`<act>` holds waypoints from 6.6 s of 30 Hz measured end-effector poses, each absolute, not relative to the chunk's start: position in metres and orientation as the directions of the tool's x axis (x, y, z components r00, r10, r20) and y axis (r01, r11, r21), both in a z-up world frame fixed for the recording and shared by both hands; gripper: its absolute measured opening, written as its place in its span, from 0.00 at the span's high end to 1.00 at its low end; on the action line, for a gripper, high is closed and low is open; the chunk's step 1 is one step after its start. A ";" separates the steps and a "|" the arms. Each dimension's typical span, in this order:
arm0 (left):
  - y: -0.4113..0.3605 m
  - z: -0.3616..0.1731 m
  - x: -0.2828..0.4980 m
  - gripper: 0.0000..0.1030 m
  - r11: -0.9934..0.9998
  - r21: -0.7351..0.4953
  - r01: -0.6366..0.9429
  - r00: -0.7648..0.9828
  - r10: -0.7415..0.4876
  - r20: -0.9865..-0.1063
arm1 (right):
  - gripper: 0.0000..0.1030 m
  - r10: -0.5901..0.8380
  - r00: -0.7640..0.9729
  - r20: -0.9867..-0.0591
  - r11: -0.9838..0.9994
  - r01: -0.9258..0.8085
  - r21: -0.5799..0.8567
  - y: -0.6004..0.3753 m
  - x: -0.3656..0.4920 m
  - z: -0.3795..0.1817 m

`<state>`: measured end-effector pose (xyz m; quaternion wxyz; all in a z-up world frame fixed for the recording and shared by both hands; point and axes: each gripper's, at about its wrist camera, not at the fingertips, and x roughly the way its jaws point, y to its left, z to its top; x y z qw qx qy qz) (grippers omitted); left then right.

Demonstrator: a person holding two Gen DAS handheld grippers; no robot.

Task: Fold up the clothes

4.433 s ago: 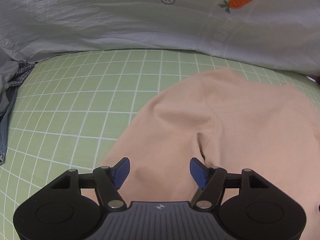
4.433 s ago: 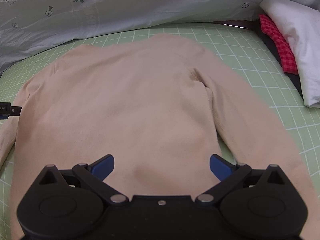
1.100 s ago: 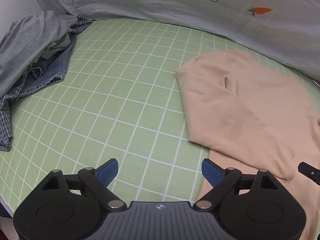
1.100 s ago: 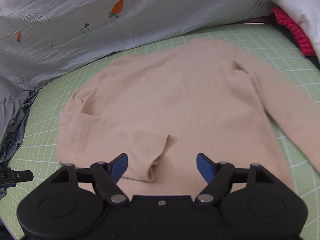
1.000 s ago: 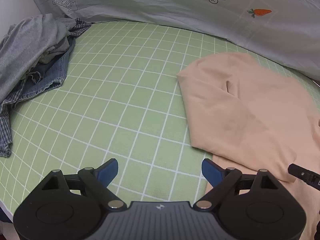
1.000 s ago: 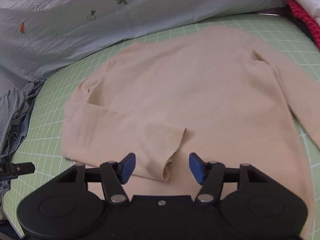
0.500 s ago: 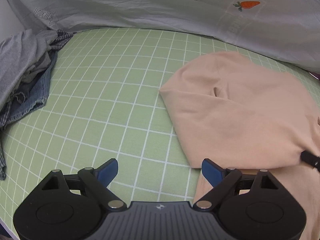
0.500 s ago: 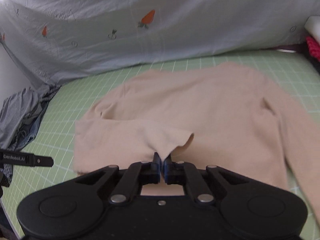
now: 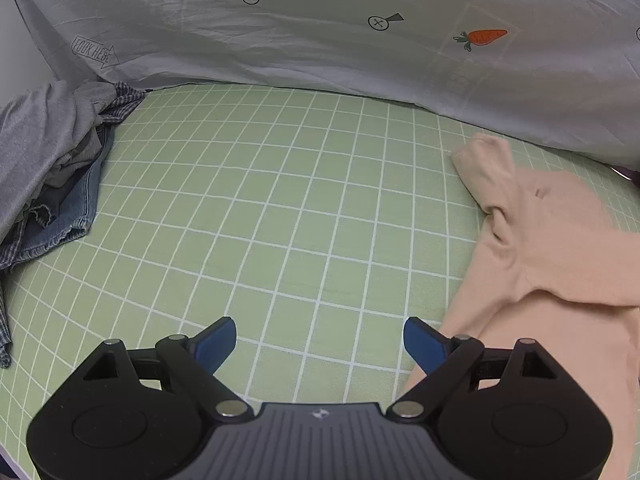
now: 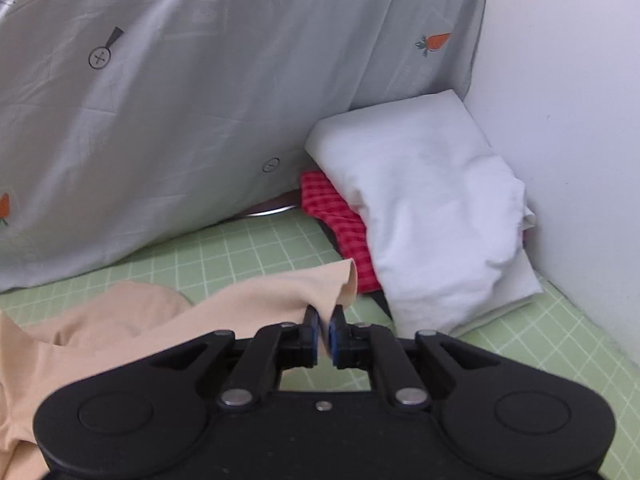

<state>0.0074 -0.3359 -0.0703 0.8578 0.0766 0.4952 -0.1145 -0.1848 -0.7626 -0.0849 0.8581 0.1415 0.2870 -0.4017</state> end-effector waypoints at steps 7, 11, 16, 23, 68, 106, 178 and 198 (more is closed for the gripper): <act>-0.324 -0.058 -0.017 0.12 0.961 -0.046 0.272 0.521 -0.187 -0.833 | 0.00 -0.555 0.609 -0.567 0.696 0.713 0.084 -0.701 -0.203 -0.087; -0.311 -0.048 -0.032 0.11 0.957 -0.075 0.279 0.559 -0.226 -0.798 | 0.00 -0.487 0.646 -0.587 0.741 0.662 0.114 -0.645 -0.199 -0.089; -0.292 -0.044 -0.046 0.11 0.948 -0.124 0.294 0.565 -0.277 -0.777 | 0.00 -0.415 0.702 -0.579 0.792 0.592 0.149 -0.572 -0.203 -0.087; -0.263 -0.047 -0.052 0.09 0.922 -0.119 0.367 0.564 -0.323 -0.760 | 0.00 -0.290 0.693 -0.660 0.830 0.525 0.187 -0.489 -0.198 -0.100; -0.231 -0.067 -0.085 0.08 0.885 -0.123 0.449 0.486 -0.357 -0.798 | 0.98 -0.258 0.632 -0.731 0.850 0.508 0.139 -0.431 -0.222 -0.105; -0.451 -0.081 0.082 0.08 0.940 -0.093 0.329 0.531 -0.266 -0.804 | 0.14 -0.418 0.444 -0.793 0.566 0.810 0.155 -0.799 -0.183 -0.168; -0.380 -0.067 -0.117 0.05 0.897 -0.039 0.440 0.497 -0.280 -0.821 | 0.00 -0.170 0.706 -0.687 0.940 0.326 0.102 -0.547 -0.258 -0.127; -0.484 -0.122 -0.153 0.43 0.825 0.021 0.565 0.432 -0.274 -0.859 | 0.00 -0.313 0.454 -0.835 0.799 0.600 0.027 -0.658 -0.351 -0.165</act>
